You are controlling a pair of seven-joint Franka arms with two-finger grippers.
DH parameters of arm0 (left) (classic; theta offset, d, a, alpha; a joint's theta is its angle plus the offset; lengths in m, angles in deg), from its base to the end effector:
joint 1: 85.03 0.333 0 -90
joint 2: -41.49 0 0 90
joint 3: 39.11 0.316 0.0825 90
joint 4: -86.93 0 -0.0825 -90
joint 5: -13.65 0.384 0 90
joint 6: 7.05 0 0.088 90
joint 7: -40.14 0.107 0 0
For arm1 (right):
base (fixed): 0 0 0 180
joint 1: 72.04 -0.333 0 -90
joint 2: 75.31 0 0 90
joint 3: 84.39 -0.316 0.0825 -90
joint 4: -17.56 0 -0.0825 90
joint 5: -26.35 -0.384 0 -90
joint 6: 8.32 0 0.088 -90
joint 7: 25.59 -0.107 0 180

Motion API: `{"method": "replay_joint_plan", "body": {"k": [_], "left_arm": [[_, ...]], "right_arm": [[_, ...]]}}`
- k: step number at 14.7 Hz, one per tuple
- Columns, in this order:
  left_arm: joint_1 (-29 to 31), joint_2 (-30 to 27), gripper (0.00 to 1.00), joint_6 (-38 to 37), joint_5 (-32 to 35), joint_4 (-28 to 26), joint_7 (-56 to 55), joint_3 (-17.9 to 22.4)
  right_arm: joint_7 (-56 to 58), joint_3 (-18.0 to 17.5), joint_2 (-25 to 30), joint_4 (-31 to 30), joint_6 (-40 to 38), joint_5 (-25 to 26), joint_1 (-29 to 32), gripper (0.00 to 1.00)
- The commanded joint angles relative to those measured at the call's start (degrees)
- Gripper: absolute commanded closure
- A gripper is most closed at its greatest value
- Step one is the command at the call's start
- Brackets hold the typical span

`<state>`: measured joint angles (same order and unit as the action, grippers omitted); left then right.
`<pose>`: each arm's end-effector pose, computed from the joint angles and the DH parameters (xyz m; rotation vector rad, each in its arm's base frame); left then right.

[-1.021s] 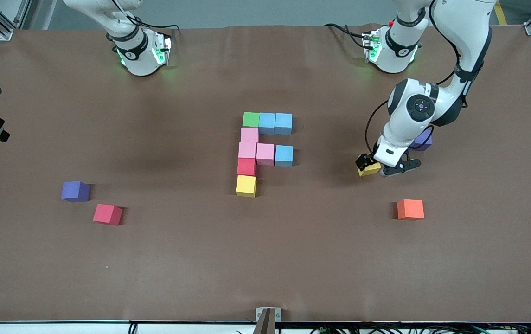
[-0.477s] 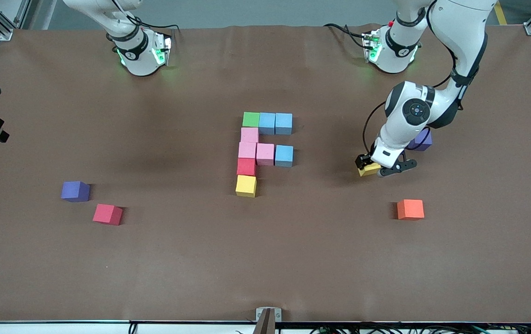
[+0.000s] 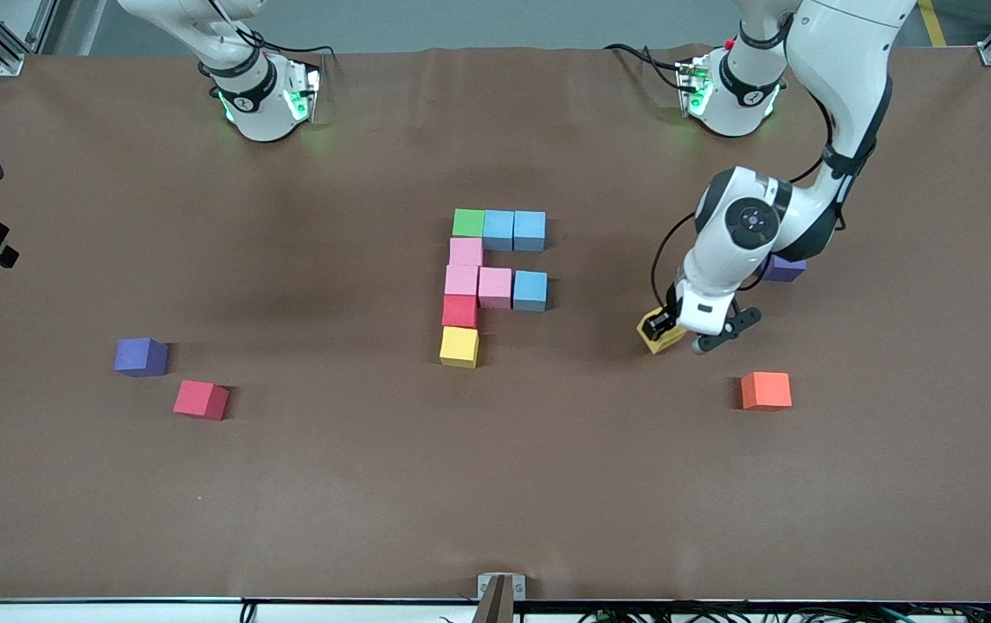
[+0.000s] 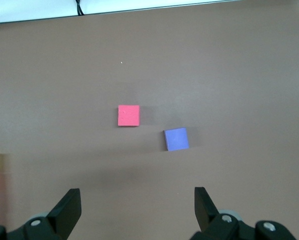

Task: Arrange 11 blocks into digit 3
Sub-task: 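Carry the yellow cube toward the figure with the left gripper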

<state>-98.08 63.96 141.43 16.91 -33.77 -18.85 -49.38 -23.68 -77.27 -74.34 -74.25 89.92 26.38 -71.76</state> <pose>0.5432 -0.2336 0.2408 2.9154 0.8895 0.0795 0.5586 -0.0732 0.6324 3.1226 -0.1498 0.2015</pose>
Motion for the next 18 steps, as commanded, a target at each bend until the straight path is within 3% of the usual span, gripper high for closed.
{"method": "replay_joint_plan", "body": {"k": [1, 5, 8, 15, 18], "left_arm": [[-1.89, 7.57, 0.76, -10.9, -0.27, 16.49, -6.64, 0.17], [-4.79, 15.39, 0.8, -15.85, -0.27, 31.19, -18.68, 0.17], [-7.6, 18.74, 0.8, -15.94, -0.62, 36.74, -28.07, 0.26], [-11.47, 23.32, 0.82, -16.03, -0.71, 43.69, -44.88, 0.96], [-12.7, 23.94, 0.82, -16.38, -0.8, 44.23, -49.1, 1.22]], "right_arm": [[0.2, -0.08, 0.0, 0.13, 0.11, 0.41, -0.11, 0.0], [0.2, -0.17, 0.0, 0.13, 0.19, 0.41, 0.16, 0.0], [0.2, -0.17, 0.0, 0.13, 0.19, 0.41, 0.07, 0.0], [0.2, -0.08, 0.0, 0.13, 0.11, 0.41, 0.33, 0.0], [0.2, -0.08, 0.0, 0.13, 0.11, 0.41, 0.33, 0.0]]}}
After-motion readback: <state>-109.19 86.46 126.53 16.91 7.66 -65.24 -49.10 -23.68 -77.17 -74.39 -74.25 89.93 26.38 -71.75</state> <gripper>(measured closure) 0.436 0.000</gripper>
